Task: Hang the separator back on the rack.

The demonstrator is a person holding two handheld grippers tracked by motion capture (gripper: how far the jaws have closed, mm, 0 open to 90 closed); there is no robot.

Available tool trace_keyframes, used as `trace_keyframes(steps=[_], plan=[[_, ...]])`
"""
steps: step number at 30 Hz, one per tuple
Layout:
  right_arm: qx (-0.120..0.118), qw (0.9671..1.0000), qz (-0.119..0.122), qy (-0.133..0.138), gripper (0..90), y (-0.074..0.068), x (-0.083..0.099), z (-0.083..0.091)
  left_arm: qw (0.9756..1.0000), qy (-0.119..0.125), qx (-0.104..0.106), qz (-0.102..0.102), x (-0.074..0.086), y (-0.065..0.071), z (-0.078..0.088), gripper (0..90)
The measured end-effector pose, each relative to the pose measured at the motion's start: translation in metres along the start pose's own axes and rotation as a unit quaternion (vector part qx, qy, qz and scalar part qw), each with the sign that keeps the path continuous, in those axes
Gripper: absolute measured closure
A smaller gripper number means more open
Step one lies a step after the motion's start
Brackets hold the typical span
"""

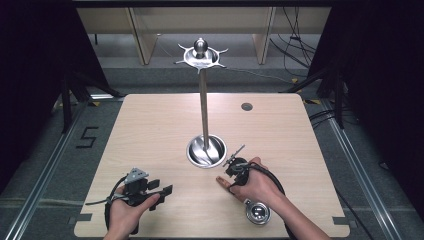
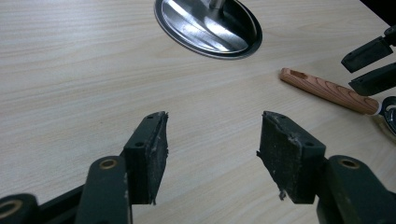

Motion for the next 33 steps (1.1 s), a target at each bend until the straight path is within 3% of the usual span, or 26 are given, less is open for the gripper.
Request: trace_keyframes(steps=[7, 8, 9, 11, 12, 13, 14, 15, 17, 18, 19, 24, 33], plan=[[0.0, 0.9993, -0.01, -0.036, 59.8, -0.002, 0.0, -0.002, 1.0, -0.001, 0.003, -0.002, 0.0, 0.001, -0.001, 40.6], [-0.001, 0.9992, -0.01, -0.039, 59.8, -0.002, 0.0, -0.002, 0.9999, -0.008, 0.0, -0.01, 0.001, 0.0, -0.001, 40.6], [0.003, 0.9991, -0.007, -0.041, 59.8, -0.002, 0.0, -0.003, 1.0, -0.001, 0.004, 0.0, 0.0, 0.001, -0.002, 40.6], [0.001, 0.9986, -0.016, -0.05, 59.8, -0.003, 0.0, -0.004, 1.0, -0.003, 0.005, 0.002, 0.0, 0.001, -0.002, 40.5], [0.001, 0.9986, -0.006, -0.052, 59.8, -0.002, 0.0, -0.006, 1.0, -0.001, 0.005, 0.001, 0.001, 0.001, -0.002, 40.5], [0.005, 0.9982, -0.016, -0.058, 59.8, -0.003, 0.0, -0.007, 1.0, -0.002, 0.006, 0.001, 0.001, 0.0, -0.002, 40.5], [0.012, 0.9979, 0.002, -0.063, 59.8, -0.001, 0.001, -0.009, 1.0, 0.0, 0.006, 0.002, 0.0, 0.001, -0.002, 40.5], [0.008, 0.9972, -0.016, -0.072, 59.7, -0.004, 0.0, -0.009, 1.0, -0.001, 0.007, 0.002, 0.0, 0.001, -0.002, 40.5], [0.009, 0.997, -0.013, -0.076, 59.6, -0.003, 0.0, -0.012, 1.0, -0.004, 0.003, -0.002, 0.0, 0.001, -0.001, 40.4], [0.011, 0.9973, 0.011, -0.072, 59.6, -0.001, -0.001, -0.014, 1.0, -0.007, 0.004, -0.003, 0.001, 0.0, -0.002, 40.3], [0.011, 0.997, -0.006, -0.076, 59.6, -0.003, 0.0, -0.015, 1.0, -0.007, 0.005, -0.003, 0.001, 0.0, -0.003, 40.3], [0.014, 0.9959, 0.003, -0.089, 61.3, -0.002, 0.001, -0.02, 0.9999, -0.005, 0.01, 0.004, 0.001, 0.001, -0.003, 40.1], [0.008, 0.9949, -0.006, -0.101, 66.2, 0.002, 0.002, -0.026, 0.9999, -0.009, 0.014, 0.002, 0.001, 0.001, -0.004, 40.1]])
Point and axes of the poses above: each handheld gripper's, and its own axes: z roughly backward along the jaws, x roughly out of its underside, y roughly to its right, the point moved 4 cm from there along -z, roughly forward along the jaws, and after that the axes turned 2 degrees about -z, right-handed, at the moved point
